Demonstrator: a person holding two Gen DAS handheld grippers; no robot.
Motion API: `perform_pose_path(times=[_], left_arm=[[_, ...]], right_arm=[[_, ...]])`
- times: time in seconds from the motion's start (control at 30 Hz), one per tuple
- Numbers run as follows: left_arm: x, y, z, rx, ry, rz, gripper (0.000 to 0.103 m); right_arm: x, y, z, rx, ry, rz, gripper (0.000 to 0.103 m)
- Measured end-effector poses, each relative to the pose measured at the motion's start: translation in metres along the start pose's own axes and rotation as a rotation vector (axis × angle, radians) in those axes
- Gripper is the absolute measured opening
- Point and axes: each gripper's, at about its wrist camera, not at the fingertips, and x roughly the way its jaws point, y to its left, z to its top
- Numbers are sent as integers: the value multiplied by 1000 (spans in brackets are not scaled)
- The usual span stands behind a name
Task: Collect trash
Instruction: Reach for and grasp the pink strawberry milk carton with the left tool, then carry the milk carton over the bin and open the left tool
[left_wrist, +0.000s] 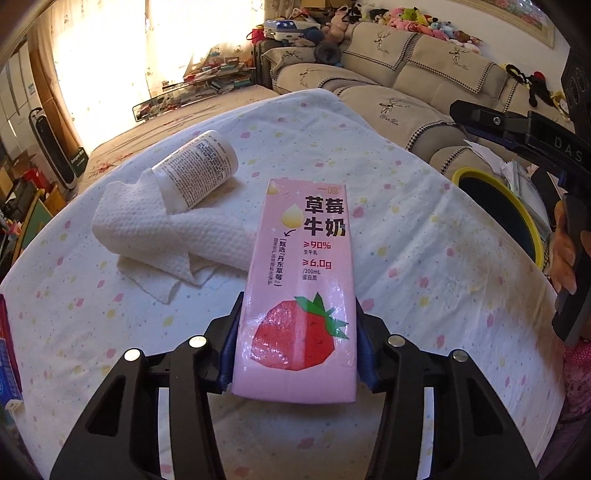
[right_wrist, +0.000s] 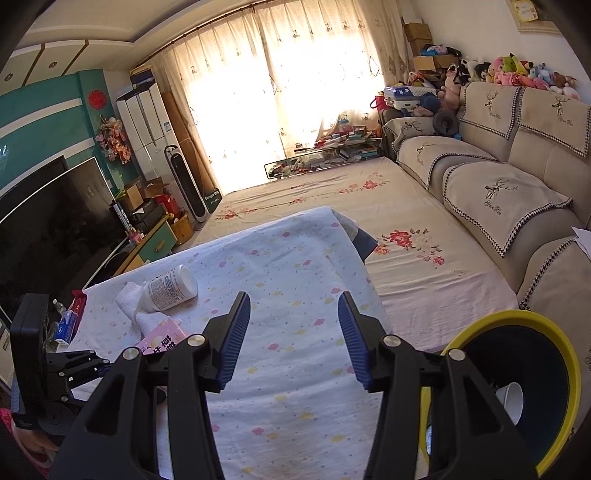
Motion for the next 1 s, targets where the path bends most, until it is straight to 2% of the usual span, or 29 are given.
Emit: perform_pose_path(times=[0.13, 0.27, 0.33, 0.47, 0.6, 0.7, 0.87, 1.0], left_arm=[[-21, -19, -8, 4, -22, 44, 50], [-50, -53, -14, 27, -58, 57, 50], [-61, -75, -15, 63, -75, 62, 50], [-69, -123, -8, 109, -96, 25, 50], [-57, -180, 8, 168, -96, -44, 50], [-41, -223, 23, 212, -86, -96, 50], [-8, -288, 49, 273, -57, -144, 50], [20, -324, 65, 307, -25, -155, 50]], right_arm=[[-11, -3, 3, 0, -36, -13, 48], [-44, -17, 4, -12, -76, -30, 48], [-67, -33, 0, -22, -95, -52, 48], [-111, -80, -18, -20, -109, -149, 48], [-147, -135, -38, 27, -106, -251, 48], [-166, -167, -52, 67, -103, -291, 49], [-183, -202, -72, 106, -93, -340, 51], [-189, -223, -80, 141, -87, -357, 51]])
